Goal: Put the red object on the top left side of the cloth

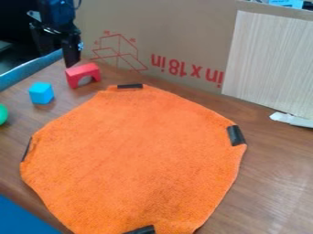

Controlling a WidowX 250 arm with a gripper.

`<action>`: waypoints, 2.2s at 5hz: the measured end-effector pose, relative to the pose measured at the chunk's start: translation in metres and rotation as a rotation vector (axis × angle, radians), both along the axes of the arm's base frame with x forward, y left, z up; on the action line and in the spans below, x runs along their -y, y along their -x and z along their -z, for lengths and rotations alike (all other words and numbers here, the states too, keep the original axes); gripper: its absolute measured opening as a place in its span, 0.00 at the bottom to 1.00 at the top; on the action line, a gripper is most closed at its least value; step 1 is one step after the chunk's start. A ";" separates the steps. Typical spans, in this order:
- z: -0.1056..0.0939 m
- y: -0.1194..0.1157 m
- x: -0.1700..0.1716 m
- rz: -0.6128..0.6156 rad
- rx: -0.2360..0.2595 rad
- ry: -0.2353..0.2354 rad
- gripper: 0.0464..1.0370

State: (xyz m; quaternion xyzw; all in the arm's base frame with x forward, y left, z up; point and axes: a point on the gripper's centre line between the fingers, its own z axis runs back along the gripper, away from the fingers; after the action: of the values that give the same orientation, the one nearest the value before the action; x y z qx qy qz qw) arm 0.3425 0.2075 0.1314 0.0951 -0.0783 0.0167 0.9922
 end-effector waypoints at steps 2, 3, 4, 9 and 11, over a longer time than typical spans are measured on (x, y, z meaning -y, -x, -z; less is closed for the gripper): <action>0.011 -0.024 -0.018 -0.045 -0.011 -0.011 0.96; 0.020 -0.035 -0.027 -0.066 -0.024 -0.016 0.96; 0.026 -0.040 -0.031 -0.059 -0.009 -0.033 0.96; 0.039 -0.061 -0.039 -0.059 0.041 -0.043 0.96; 0.051 -0.063 -0.041 -0.072 0.022 -0.045 0.96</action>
State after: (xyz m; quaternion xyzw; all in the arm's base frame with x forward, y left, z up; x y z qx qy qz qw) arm 0.4051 0.2488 0.0800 0.1197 -0.0863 0.0515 0.9877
